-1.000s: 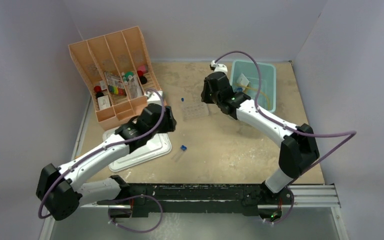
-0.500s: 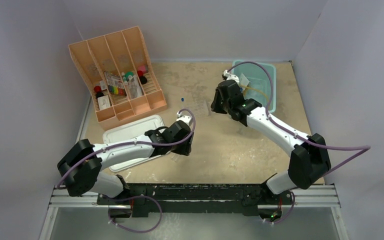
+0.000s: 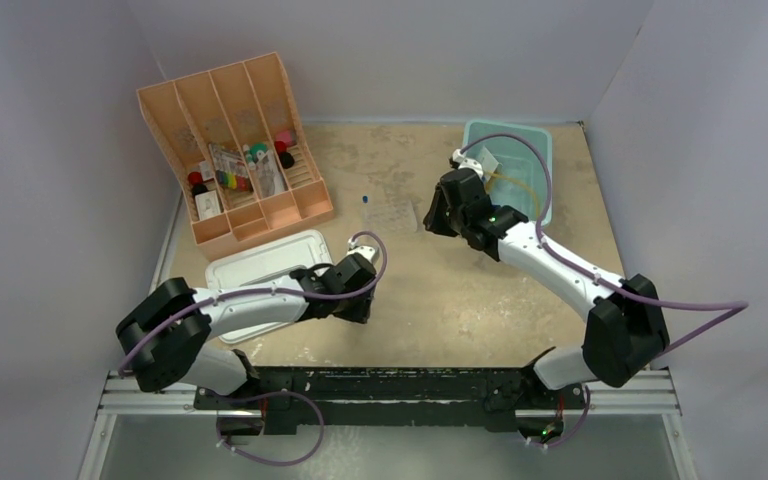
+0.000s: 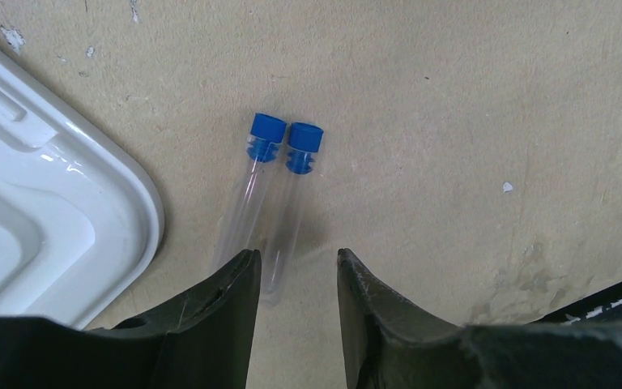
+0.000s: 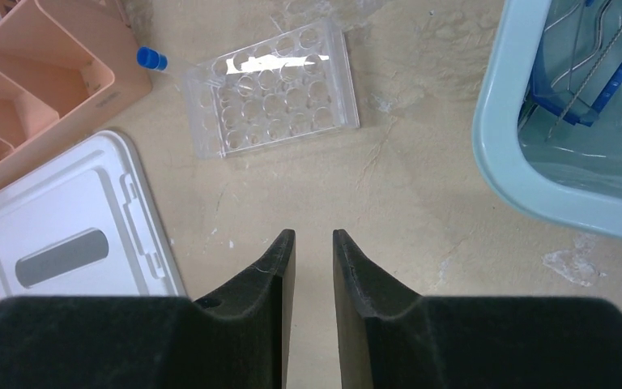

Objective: Organize the chemistry lab equipment

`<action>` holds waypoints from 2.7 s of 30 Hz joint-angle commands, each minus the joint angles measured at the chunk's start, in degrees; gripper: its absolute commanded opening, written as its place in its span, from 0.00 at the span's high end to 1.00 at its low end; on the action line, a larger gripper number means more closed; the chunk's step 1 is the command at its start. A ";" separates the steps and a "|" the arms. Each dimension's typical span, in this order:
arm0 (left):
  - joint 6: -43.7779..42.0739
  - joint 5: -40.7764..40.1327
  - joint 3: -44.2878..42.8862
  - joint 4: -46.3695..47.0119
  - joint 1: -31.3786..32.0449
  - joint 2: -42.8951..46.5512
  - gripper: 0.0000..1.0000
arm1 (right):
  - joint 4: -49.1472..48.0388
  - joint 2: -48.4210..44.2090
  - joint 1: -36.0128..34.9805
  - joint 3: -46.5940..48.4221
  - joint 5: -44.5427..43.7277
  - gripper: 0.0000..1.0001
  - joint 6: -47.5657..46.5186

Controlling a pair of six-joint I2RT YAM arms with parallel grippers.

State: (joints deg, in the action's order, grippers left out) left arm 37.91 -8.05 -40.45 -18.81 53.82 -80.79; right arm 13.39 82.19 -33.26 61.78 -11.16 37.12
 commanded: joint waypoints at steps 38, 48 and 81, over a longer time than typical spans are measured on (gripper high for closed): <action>-21.01 -1.49 -10.52 4.75 0.96 11.83 1.00 | -5.36 2.26 7.42 2.04 57.11 0.32 -7.92; -21.66 -3.48 -11.65 7.14 0.95 11.85 1.00 | -5.55 6.44 7.40 1.99 62.01 0.39 -6.25; -11.76 -10.53 -13.72 5.20 -11.41 12.10 0.53 | -11.00 7.37 5.09 7.81 21.70 0.89 -14.20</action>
State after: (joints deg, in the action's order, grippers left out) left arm 23.62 -13.10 -52.29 -14.68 44.14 -71.90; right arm 5.56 92.99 -26.35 65.67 29.95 29.61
